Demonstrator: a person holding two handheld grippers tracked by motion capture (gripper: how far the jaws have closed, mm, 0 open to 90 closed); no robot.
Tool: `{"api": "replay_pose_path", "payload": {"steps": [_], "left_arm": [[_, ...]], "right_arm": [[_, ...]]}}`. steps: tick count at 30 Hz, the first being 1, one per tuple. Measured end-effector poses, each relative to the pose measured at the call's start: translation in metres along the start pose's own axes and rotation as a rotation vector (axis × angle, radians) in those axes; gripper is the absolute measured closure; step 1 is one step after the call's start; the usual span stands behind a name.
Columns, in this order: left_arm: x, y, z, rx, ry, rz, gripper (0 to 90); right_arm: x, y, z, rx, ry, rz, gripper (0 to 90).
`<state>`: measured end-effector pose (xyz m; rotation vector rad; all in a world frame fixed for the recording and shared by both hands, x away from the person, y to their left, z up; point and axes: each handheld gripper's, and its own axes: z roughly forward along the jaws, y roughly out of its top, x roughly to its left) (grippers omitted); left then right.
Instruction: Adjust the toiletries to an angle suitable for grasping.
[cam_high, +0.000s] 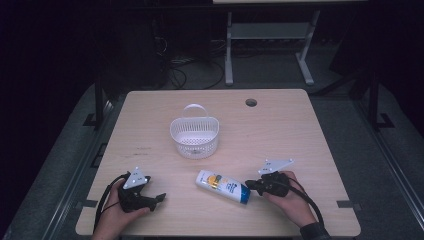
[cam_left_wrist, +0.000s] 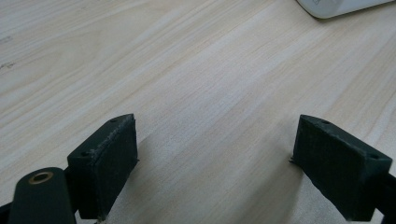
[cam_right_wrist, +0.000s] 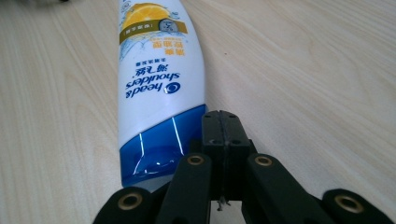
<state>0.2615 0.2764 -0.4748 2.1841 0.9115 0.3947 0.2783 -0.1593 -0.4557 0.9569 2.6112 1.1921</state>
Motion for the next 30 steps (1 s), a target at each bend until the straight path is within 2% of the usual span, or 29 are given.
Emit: {"api": "replay_pose_path", "payload": {"steps": [5, 9, 10, 13, 21, 25, 30], "left_arm": [[0.000, 0.000, 0.000, -0.001, 0.000, 0.000, 13.3], [0.000, 0.000, 0.000, -0.001, 0.000, 0.000, 13.3], [0.000, 0.000, 0.000, -0.001, 0.000, 0.000, 13.2], [0.000, 0.000, 0.000, -0.001, 0.000, 0.000, 13.2], [0.000, 0.000, 0.000, -0.001, 0.000, -0.001, 13.3], [0.000, 0.000, 0.000, -0.001, 0.000, 0.000, 13.3], [0.000, 0.000, 0.000, -0.001, 0.000, 0.000, 13.2]], "right_arm": [[0.002, 0.000, -0.003, -0.012, -0.004, -0.004, 89.9], [0.009, 0.001, -0.010, -0.037, 0.014, -0.012, 89.9], [0.015, 0.002, -0.012, -0.045, 0.028, -0.016, 89.9], [0.022, 0.002, -0.013, -0.051, 0.046, -0.030, 89.9], [0.039, -0.002, -0.008, -0.021, 0.090, -0.047, 89.9], [0.040, -0.004, -0.006, -0.013, 0.101, -0.051, 89.9], [0.036, -0.005, -0.005, -0.003, 0.084, -0.042, 89.9]]}}
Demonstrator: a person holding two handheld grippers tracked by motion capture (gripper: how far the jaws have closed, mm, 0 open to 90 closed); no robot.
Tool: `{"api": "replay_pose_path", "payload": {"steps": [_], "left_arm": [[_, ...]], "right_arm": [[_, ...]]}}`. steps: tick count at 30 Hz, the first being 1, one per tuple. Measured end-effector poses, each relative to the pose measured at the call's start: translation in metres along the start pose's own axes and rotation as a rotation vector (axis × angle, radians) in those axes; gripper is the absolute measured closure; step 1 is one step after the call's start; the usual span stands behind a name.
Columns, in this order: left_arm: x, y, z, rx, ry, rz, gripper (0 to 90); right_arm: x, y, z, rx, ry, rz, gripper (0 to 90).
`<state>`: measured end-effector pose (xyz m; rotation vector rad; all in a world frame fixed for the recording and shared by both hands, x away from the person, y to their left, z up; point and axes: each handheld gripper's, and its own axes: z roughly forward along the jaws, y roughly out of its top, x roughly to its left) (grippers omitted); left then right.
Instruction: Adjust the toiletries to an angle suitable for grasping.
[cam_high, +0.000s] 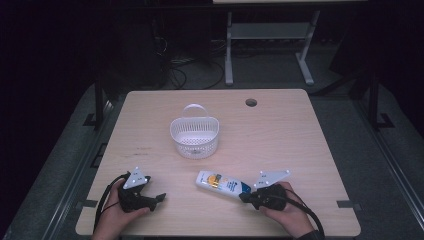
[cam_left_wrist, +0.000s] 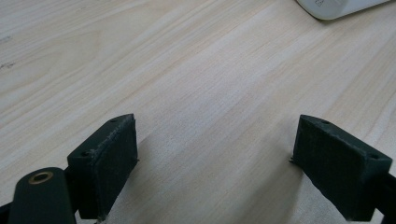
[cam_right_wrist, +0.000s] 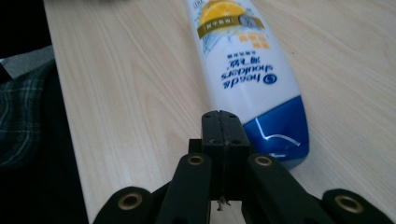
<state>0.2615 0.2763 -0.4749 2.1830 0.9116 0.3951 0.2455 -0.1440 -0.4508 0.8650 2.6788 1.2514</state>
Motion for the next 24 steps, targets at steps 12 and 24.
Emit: {"api": "replay_pose_path", "payload": {"steps": [12, 24], "left_arm": [[0.000, 0.000, 0.000, 0.000, 0.000, 0.000, 13.2], [0.000, 0.000, 0.000, 0.002, -0.001, 0.000, 13.2]], "right_arm": [[-0.019, -0.003, 0.002, 0.008, -0.053, 0.025, 89.9], [-0.043, 0.007, 0.003, -0.010, -0.108, 0.065, 90.0]]}}
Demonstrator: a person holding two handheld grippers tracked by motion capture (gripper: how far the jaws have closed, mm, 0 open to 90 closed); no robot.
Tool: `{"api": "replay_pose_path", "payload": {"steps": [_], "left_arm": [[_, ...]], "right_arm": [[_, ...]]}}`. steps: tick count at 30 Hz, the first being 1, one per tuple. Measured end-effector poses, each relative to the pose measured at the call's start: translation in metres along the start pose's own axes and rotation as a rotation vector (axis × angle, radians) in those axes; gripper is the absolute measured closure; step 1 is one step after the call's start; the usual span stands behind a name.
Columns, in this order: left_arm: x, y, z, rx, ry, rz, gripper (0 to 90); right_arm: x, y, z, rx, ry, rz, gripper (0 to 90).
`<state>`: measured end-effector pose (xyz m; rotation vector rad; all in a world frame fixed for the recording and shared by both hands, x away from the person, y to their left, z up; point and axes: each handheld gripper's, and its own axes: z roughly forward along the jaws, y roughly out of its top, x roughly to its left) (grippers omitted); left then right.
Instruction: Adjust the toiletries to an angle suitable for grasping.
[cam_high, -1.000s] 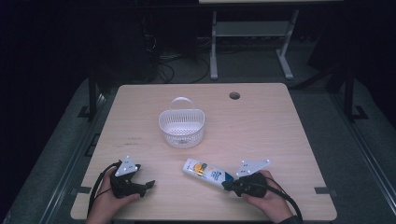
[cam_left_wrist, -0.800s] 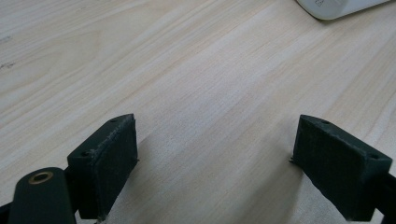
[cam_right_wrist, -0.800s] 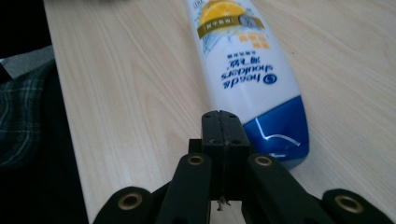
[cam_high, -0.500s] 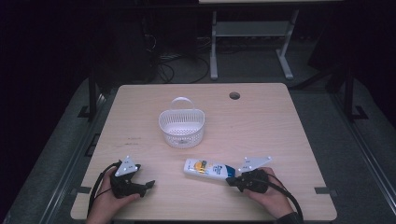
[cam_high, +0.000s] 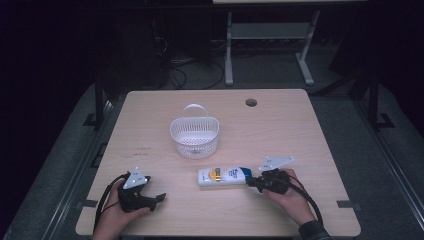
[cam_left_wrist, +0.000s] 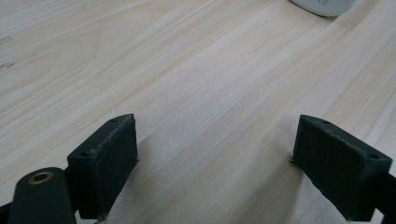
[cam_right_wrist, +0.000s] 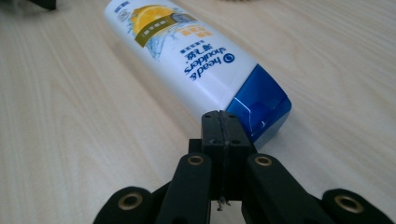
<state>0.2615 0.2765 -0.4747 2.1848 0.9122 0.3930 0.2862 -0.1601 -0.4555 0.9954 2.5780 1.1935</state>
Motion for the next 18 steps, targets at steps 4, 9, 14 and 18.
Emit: {"api": "replay_pose_path", "payload": {"steps": [4, 9, 14, 18], "left_arm": [[0.000, 0.000, 0.000, 0.000, 0.000, 0.000, 13.3], [0.000, 0.000, 0.000, -0.002, -0.003, -0.002, 13.2], [0.000, 0.000, 0.000, -0.002, -0.003, -0.003, 13.2], [0.000, 0.000, 0.000, -0.002, -0.002, -0.002, 13.2]], "right_arm": [[-0.008, 0.005, 0.003, -0.013, -0.010, 0.010, 90.0], [-0.016, 0.011, 0.007, -0.016, -0.025, 0.020, 90.0], [-0.022, 0.017, 0.013, -0.025, -0.033, 0.034, 89.9], [-0.026, 0.022, 0.017, -0.025, -0.046, 0.042, 90.0]]}}
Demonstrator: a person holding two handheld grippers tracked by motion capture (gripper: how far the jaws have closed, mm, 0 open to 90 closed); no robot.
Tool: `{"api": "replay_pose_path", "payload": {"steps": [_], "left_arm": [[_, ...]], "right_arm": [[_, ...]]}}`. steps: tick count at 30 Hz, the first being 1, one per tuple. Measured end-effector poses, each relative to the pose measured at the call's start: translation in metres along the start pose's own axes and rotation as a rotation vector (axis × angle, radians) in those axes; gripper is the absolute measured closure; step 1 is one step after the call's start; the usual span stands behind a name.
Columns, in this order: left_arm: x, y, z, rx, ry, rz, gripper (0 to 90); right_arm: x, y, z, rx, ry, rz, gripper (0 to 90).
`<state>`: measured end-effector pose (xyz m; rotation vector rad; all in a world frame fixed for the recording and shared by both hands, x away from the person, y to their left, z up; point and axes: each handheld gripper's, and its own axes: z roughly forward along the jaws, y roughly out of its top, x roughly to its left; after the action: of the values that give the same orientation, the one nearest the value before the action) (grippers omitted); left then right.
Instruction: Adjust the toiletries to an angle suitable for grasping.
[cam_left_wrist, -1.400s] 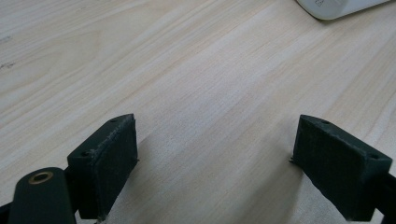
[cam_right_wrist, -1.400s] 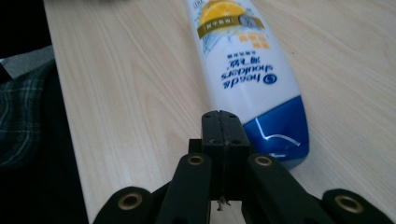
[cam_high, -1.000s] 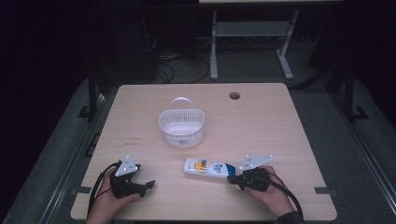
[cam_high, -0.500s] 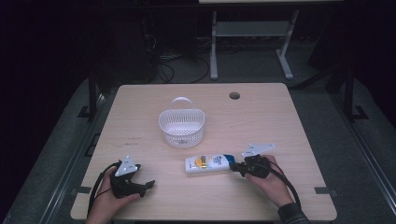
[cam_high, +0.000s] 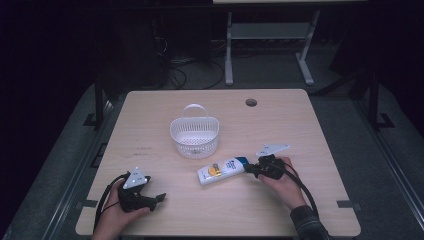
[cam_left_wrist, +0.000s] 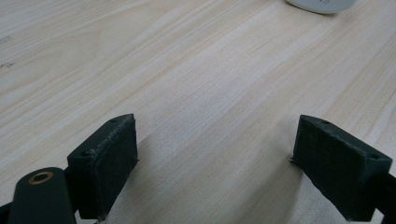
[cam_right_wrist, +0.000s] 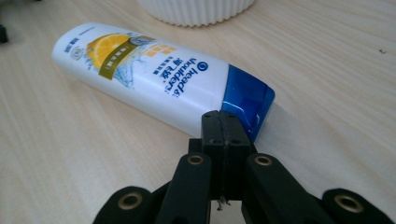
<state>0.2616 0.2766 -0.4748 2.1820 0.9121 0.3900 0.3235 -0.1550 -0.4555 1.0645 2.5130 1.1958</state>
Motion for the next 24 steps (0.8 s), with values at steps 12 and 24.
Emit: {"api": "replay_pose_path", "payload": {"steps": [12, 24], "left_arm": [[0.000, 0.000, 0.000, 0.001, 0.001, 0.000, 13.2], [0.000, 0.000, 0.000, 0.003, 0.002, 0.003, 13.2]], "right_arm": [[-0.010, 0.006, 0.012, 0.002, -0.019, 0.025, 90.0], [0.006, 0.020, 0.001, -0.036, 0.026, 0.022, 89.9]]}}
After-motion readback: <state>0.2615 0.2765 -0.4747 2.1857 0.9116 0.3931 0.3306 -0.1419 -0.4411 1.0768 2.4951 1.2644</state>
